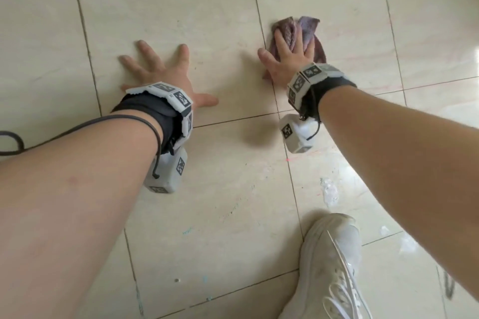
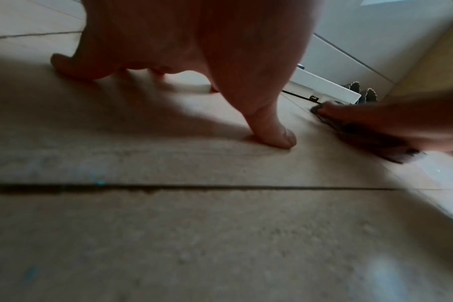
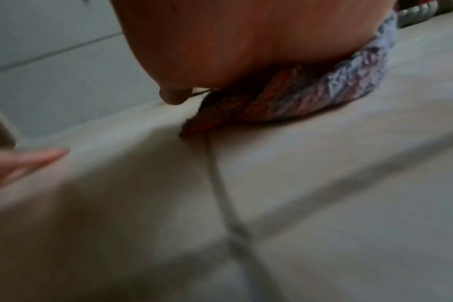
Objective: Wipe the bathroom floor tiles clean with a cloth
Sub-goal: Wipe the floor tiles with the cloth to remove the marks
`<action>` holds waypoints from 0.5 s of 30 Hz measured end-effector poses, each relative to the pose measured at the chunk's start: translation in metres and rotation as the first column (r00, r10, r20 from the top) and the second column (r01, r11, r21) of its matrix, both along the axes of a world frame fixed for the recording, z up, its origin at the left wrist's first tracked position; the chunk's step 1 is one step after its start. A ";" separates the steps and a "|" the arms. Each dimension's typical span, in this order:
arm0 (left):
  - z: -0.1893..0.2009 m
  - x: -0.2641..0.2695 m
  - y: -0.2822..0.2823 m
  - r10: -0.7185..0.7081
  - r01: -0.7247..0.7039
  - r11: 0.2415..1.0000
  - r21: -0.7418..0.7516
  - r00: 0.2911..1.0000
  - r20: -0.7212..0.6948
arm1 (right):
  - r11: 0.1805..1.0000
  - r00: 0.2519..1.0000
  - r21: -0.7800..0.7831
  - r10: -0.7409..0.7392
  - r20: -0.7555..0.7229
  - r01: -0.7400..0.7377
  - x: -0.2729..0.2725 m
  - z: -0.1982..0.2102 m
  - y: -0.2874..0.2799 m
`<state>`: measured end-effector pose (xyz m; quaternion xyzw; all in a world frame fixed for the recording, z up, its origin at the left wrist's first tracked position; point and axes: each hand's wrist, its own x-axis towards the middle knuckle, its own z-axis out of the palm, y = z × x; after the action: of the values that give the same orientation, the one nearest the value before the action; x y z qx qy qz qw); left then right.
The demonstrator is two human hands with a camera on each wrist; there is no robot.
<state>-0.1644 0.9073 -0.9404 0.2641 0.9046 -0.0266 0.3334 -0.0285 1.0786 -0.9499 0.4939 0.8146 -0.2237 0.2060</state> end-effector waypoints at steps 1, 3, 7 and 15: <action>-0.001 0.001 0.000 0.003 -0.003 1.000 0.006 1.000 -0.005 | 1.000 1.000 -0.008 -0.011 -0.013 0.011 -0.014 0.000 -0.003; -0.003 0.001 -0.001 0.009 -0.009 1.000 0.022 1.000 -0.016 | 0.995 0.995 -0.026 0.092 -0.043 -0.093 -0.029 0.003 -0.025; -0.001 0.002 -0.002 0.000 0.001 1.000 0.023 1.000 -0.014 | 0.927 0.930 -0.084 0.367 -0.013 -0.366 0.024 0.008 -0.084; -0.001 0.000 0.000 0.001 -0.001 1.000 0.018 1.000 -0.001 | 0.997 0.997 0.036 0.068 0.035 -0.069 0.008 -0.002 -0.006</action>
<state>-0.1647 0.9077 -0.9412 0.2667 0.9051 -0.0183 0.3307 -0.0203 1.0726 -0.9517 0.4731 0.8315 -0.1929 0.2182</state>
